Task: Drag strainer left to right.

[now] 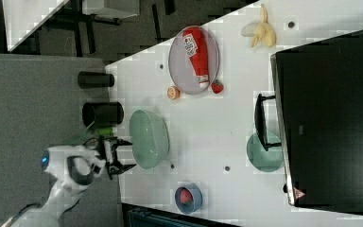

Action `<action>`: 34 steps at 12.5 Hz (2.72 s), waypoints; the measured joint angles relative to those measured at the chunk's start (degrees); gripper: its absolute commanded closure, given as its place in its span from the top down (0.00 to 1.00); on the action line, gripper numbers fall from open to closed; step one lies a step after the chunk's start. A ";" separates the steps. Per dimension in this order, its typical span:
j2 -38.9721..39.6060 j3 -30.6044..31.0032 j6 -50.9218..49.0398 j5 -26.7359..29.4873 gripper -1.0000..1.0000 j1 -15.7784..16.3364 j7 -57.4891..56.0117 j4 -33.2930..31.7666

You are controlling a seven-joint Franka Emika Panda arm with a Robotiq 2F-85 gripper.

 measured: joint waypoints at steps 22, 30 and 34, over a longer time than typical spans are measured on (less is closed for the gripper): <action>5.88 -15.02 13.54 -3.75 1.00 -0.06 2.41 -7.39; 4.70 -20.34 13.99 -5.49 1.00 -7.23 -7.72 -12.20; 3.19 -26.08 13.54 -4.21 1.00 -7.46 -13.43 -12.65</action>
